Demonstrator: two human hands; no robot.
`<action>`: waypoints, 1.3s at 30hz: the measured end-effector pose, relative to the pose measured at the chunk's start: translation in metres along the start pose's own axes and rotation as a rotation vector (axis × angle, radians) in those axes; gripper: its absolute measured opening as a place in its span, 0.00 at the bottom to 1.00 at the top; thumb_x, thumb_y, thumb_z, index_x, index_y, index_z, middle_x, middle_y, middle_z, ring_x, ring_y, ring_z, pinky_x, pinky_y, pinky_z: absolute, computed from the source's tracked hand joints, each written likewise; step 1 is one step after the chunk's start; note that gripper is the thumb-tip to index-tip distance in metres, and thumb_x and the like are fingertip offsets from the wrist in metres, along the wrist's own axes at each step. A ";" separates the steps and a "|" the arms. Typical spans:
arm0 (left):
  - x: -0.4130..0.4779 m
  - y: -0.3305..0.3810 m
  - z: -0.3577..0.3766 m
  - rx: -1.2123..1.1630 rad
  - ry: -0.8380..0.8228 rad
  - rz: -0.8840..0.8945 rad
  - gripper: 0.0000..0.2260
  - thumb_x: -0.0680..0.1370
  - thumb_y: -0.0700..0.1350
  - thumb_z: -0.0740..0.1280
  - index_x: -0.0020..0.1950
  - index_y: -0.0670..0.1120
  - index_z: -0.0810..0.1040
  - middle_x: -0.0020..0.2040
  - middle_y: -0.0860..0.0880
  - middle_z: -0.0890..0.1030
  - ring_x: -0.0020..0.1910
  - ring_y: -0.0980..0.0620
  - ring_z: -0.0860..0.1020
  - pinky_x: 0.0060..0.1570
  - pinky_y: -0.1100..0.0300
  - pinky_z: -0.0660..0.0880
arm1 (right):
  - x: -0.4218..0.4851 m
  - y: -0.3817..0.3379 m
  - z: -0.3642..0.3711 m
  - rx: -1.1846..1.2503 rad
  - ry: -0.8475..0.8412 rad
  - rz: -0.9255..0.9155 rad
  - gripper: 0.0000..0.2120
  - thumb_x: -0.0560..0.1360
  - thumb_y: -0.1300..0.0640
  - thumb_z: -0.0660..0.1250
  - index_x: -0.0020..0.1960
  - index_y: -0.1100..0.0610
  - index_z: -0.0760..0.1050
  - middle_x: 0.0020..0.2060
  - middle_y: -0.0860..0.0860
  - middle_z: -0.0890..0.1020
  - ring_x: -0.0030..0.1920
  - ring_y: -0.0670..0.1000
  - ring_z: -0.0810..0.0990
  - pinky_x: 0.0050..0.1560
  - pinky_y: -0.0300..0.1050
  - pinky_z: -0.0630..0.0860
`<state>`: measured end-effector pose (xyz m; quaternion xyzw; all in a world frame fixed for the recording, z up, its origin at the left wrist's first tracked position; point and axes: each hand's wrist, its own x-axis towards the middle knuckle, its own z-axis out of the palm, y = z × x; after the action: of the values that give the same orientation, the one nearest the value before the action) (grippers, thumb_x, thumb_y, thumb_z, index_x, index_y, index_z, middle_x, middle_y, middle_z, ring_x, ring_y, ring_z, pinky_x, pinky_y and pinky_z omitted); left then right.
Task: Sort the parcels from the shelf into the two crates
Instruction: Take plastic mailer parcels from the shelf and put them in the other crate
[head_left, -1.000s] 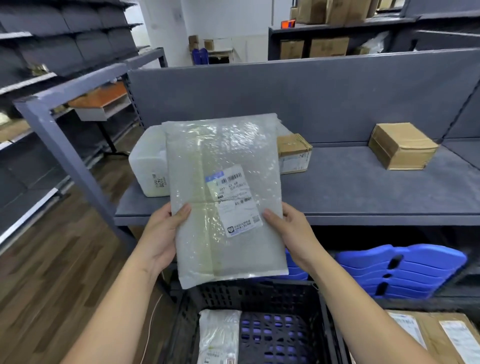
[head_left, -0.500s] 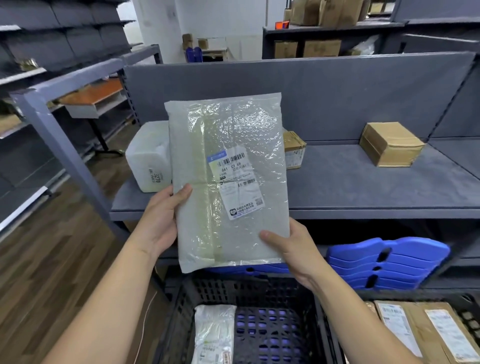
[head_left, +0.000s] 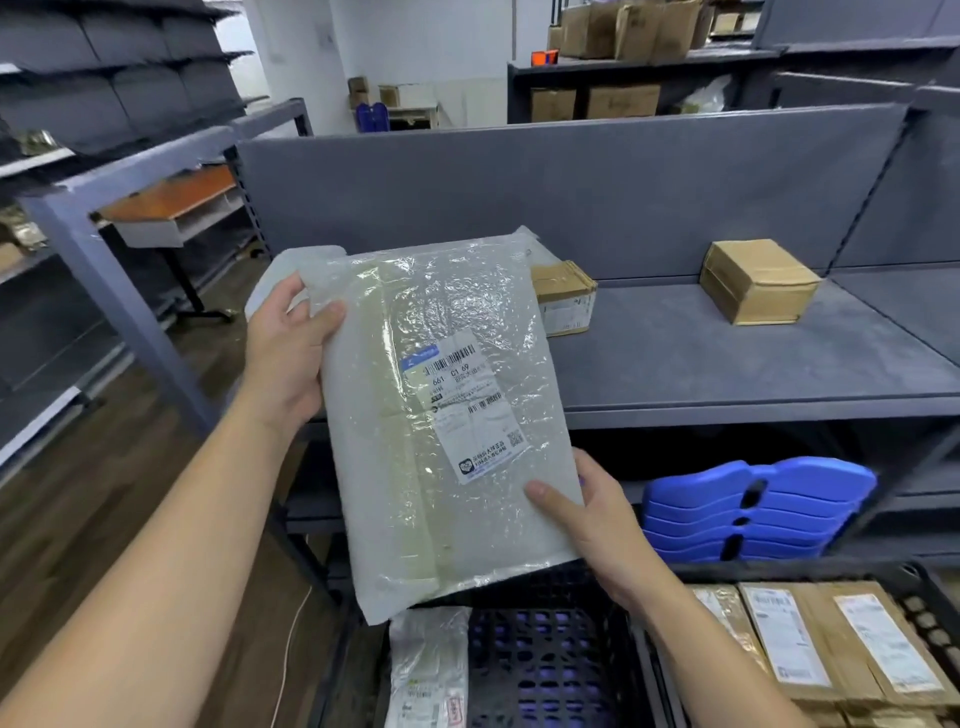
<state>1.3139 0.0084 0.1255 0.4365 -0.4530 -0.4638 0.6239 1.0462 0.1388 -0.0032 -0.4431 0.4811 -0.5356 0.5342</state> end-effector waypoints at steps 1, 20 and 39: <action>-0.002 0.001 0.001 -0.002 0.014 0.001 0.16 0.81 0.32 0.67 0.66 0.45 0.79 0.58 0.43 0.86 0.53 0.45 0.86 0.47 0.52 0.84 | -0.002 0.001 0.001 -0.048 0.038 -0.051 0.21 0.77 0.61 0.75 0.67 0.50 0.76 0.55 0.50 0.87 0.57 0.55 0.86 0.52 0.45 0.83; 0.001 0.038 0.012 -0.114 -0.098 0.019 0.21 0.85 0.60 0.59 0.70 0.49 0.78 0.60 0.44 0.81 0.48 0.48 0.80 0.49 0.51 0.79 | 0.011 0.033 0.042 -0.634 0.349 -0.942 0.25 0.80 0.58 0.72 0.75 0.46 0.72 0.75 0.53 0.74 0.75 0.57 0.74 0.70 0.62 0.74; -0.008 -0.048 0.037 -0.188 -0.118 -0.249 0.18 0.81 0.39 0.69 0.71 0.41 0.77 0.64 0.42 0.84 0.60 0.43 0.83 0.58 0.46 0.82 | 0.017 -0.013 0.044 0.915 0.058 0.316 0.27 0.79 0.48 0.67 0.74 0.61 0.74 0.67 0.60 0.81 0.68 0.60 0.80 0.58 0.55 0.83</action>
<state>1.2676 0.0022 0.0860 0.4009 -0.3858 -0.6026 0.5721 1.0868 0.1196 0.0157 -0.0694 0.2723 -0.6167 0.7353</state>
